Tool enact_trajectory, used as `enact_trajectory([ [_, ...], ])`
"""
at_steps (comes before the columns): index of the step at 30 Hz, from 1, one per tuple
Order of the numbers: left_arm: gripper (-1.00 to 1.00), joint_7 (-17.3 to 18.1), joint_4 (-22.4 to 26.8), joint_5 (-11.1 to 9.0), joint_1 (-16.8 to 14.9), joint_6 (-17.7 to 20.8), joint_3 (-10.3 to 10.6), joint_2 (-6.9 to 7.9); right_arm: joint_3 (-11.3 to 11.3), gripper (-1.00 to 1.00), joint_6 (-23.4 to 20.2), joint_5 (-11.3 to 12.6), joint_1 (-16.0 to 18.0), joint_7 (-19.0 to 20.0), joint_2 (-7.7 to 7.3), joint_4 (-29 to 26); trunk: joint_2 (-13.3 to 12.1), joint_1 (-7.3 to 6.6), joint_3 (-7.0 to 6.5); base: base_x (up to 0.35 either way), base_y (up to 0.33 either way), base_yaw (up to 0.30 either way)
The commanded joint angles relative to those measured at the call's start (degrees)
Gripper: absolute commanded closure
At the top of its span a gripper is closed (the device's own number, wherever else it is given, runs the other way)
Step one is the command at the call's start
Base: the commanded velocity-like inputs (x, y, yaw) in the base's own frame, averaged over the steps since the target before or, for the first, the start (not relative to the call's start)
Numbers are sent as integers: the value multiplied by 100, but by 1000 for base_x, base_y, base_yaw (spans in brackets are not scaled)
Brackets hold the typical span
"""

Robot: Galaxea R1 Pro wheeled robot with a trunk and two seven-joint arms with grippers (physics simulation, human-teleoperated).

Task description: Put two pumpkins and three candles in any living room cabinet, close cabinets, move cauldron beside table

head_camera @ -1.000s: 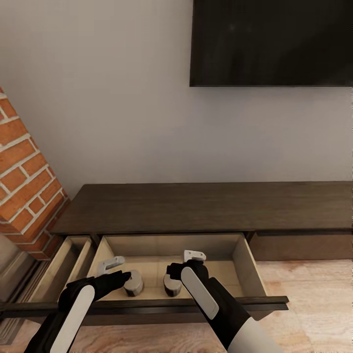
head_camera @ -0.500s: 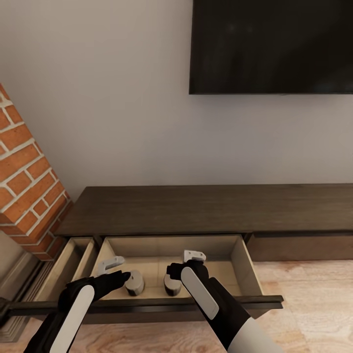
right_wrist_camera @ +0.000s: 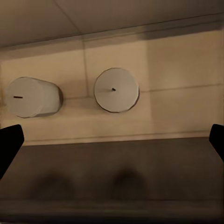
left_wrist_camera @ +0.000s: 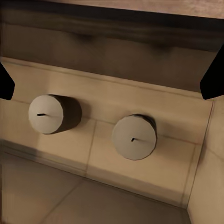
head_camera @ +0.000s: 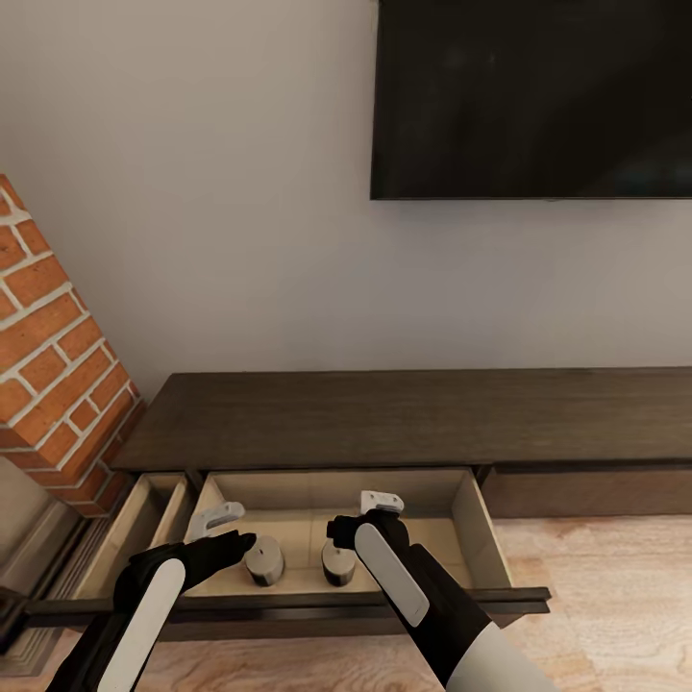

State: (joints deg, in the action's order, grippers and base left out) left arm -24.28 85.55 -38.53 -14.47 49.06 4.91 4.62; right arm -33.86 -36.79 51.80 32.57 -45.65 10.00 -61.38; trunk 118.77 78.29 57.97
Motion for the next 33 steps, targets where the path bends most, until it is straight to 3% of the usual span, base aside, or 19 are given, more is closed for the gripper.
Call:
enact_trajectory([
  [1, -100, -60, 6, -61, -3, 9, 10, 5, -6, -100, -13, 40, 5, -49, 0, -5, -39, -23, -14, 0, 0, 0],
  [22, -100, -59, 7, -63, -3, 16, 10, 5, -7, -100, -13, 40, 9, -49, 0, -5, -882, -485, -391, -3, 0, 0],
  [33, -100, -59, 9, -62, -3, 16, 10, 10, -6, -100, -13, 40, 5, -49, 0, -5, -1323, -726, -588, -166, 0, 0],
])
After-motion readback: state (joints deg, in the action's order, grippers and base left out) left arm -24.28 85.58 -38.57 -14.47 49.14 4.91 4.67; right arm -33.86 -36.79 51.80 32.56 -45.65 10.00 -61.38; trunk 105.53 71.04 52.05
